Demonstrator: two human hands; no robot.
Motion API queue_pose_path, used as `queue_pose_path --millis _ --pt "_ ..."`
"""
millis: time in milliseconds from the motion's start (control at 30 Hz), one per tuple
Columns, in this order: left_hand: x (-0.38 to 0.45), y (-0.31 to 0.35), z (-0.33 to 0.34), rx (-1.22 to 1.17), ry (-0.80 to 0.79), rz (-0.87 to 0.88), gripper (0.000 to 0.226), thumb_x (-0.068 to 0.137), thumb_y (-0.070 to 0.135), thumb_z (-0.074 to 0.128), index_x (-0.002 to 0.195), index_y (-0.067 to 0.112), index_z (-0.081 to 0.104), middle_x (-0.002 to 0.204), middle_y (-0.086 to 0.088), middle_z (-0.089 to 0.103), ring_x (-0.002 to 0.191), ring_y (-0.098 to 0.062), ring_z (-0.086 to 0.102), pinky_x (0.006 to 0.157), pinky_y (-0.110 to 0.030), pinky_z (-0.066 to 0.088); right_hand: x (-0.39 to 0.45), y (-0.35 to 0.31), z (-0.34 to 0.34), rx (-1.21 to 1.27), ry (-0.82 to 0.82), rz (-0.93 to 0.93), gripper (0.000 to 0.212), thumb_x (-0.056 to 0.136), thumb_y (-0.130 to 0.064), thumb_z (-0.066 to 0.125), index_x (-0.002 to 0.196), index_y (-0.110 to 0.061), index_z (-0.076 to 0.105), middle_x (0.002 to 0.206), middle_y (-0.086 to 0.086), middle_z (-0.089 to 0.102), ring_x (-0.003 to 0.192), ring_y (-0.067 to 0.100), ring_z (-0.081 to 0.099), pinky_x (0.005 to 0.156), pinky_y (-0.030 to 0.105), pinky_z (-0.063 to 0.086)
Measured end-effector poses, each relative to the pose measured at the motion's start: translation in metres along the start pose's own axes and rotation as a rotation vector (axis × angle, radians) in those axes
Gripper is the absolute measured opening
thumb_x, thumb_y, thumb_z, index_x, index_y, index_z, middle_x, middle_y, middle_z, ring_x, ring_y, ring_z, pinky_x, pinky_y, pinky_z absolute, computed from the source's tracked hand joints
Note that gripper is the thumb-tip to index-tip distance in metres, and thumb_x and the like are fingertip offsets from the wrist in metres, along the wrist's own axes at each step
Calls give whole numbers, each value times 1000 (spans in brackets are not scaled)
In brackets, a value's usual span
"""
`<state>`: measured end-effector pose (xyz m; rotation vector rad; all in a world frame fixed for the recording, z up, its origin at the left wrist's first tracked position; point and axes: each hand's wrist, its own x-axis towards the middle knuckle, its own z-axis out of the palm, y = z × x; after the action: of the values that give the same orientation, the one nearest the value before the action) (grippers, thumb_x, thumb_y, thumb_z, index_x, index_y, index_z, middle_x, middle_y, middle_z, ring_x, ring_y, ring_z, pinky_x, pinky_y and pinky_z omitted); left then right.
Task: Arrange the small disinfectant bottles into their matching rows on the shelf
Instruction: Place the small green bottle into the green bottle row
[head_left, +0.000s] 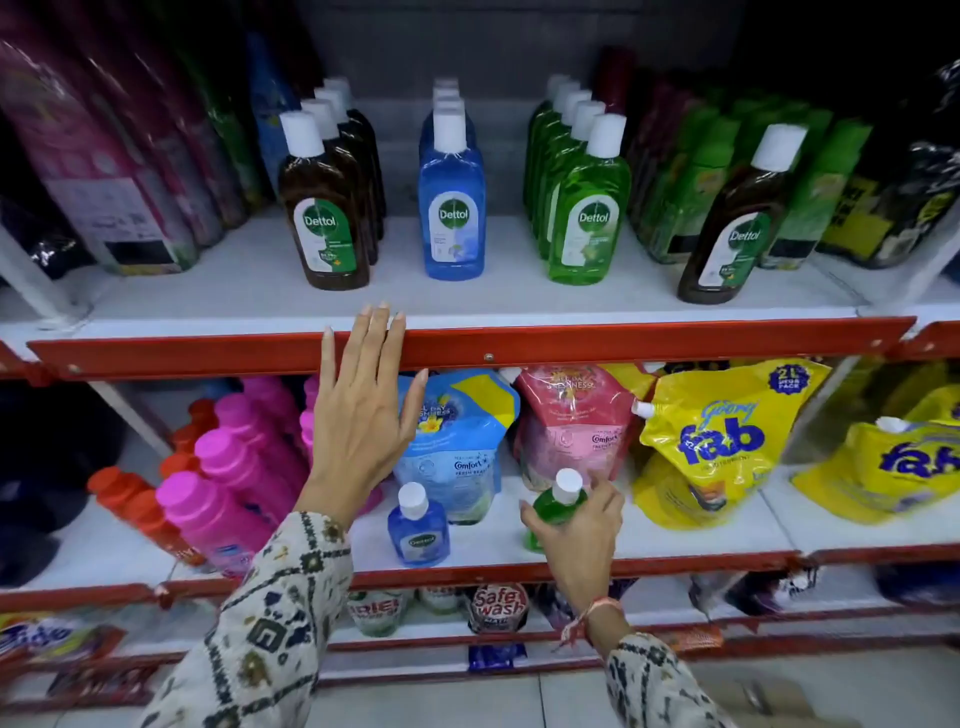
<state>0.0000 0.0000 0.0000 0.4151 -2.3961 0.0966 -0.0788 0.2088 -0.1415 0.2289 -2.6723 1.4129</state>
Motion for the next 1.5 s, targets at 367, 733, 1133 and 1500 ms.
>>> queue_pose_path --millis 367,733,1133,1500 --pt "-1 -1 4 -19 76 -8 50 100 31 42 142 3 42 142 -18 50 138 -33 40 118 -55 23 -4 -10 -11 124 77 52 74 57 -26 91 119 -6 53 106 7 57 101 31 60 82 39 49" --pt "1 0 4 -68 86 -16 52 99 35 39 140 5 45 139 -14 54 136 -29 42 119 -51 21 26 -122 -100 371 150 -316 78 55 -44 88 125 -31 59 109 -7 63 99 4 62 85 31 56" --pt "1 1 6 -90 105 -34 49 98 35 39 135 6 52 134 -11 58 132 -27 48 118 -48 23 99 -205 -143 501 322 -434 67 64 -43 86 124 -31 58 115 -4 69 102 14 67 90 36 57" --pt "2 2 6 -100 96 -48 49 98 37 37 134 7 53 133 -11 59 131 -25 47 118 -48 22 155 -193 -108 325 293 -382 68 61 -60 76 121 -37 53 106 -1 71 96 21 66 83 47 55"
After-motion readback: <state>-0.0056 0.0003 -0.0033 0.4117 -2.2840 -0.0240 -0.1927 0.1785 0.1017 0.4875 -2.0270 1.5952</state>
